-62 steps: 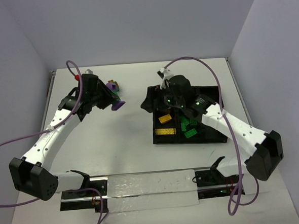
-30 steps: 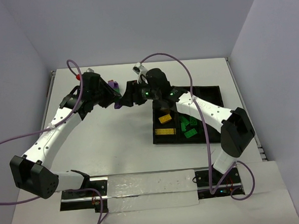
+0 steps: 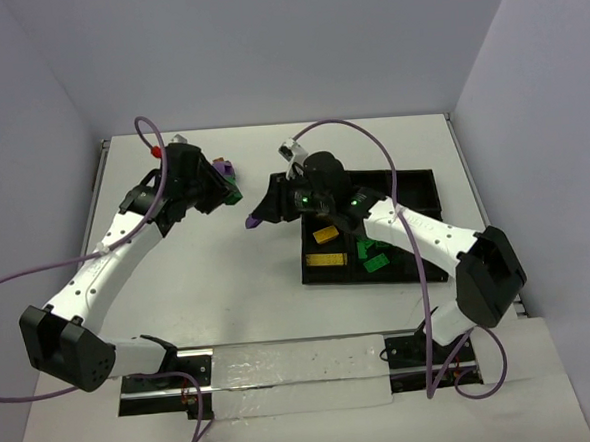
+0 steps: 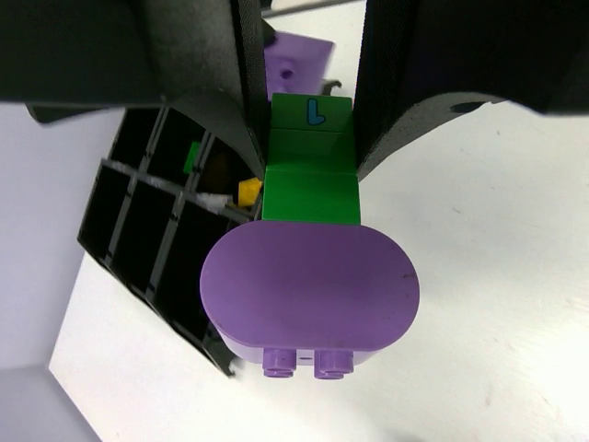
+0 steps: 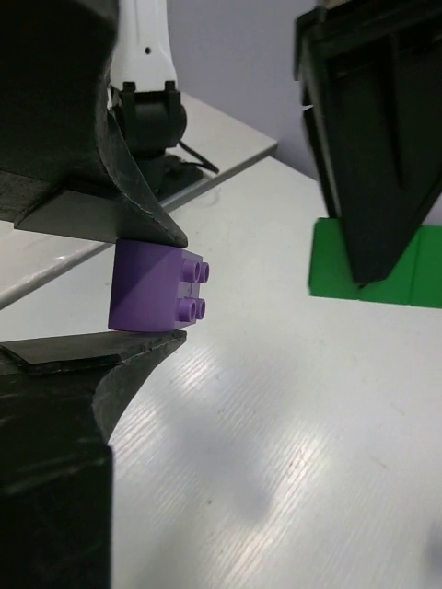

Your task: Sort the legos into containers by color

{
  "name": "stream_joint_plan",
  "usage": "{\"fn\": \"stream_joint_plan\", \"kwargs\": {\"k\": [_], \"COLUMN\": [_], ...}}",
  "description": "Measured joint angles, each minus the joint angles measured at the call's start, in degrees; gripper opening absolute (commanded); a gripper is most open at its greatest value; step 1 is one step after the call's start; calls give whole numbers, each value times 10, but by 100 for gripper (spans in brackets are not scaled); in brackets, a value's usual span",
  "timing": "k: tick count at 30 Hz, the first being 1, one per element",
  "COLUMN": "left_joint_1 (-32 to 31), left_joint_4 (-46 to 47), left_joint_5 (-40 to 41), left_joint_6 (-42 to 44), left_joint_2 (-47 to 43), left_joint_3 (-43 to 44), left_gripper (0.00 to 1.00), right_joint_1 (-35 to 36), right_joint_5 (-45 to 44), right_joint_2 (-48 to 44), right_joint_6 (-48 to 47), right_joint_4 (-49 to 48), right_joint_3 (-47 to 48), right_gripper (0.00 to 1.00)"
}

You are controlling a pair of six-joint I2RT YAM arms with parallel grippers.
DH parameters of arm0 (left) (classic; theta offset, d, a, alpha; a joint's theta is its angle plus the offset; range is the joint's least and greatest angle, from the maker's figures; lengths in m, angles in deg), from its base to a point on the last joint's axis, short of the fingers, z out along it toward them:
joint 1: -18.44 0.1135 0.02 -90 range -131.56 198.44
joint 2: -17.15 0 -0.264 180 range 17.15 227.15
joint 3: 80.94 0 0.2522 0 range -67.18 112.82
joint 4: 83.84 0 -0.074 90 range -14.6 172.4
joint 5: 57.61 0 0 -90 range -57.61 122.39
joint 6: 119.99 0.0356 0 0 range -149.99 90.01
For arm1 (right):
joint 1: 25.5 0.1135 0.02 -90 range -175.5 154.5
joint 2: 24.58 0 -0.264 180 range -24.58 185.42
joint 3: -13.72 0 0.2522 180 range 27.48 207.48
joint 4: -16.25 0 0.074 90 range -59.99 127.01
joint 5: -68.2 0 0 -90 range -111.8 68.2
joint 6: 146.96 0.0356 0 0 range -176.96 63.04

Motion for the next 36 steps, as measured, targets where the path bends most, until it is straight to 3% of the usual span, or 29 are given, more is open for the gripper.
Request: {"fn": "stream_joint_plan", "kwargs": {"k": [9, 17, 29, 34, 35, 36], "left_joint_1": [3, 3, 3, 3, 3, 3], "left_joint_4": [1, -2, -28, -31, -33, -34], "left_joint_5": [25, 9, -78, -108, -112, -116], "left_joint_6": [6, 53, 150, 172, 176, 179], "left_joint_2": [4, 17, 95, 109, 112, 115], "left_joint_3": [0, 0, 49, 57, 59, 61], "left_gripper": [0, 0, 0, 0, 0, 0], "right_joint_1": [-15, -98, -162, -173, -174, -175], "right_joint_5": [-52, -175, -274, -293, -296, -298], "right_joint_2": [-42, -71, 68, 117, 125, 133], "right_joint_6": [-30, 1, -28, -39, -41, -42], "right_joint_4": [73, 124, 189, 202, 204, 208], "right_joint_3": [-6, -19, 91, 131, 136, 142], "right_gripper": [0, 0, 0, 16, 22, 39]}}
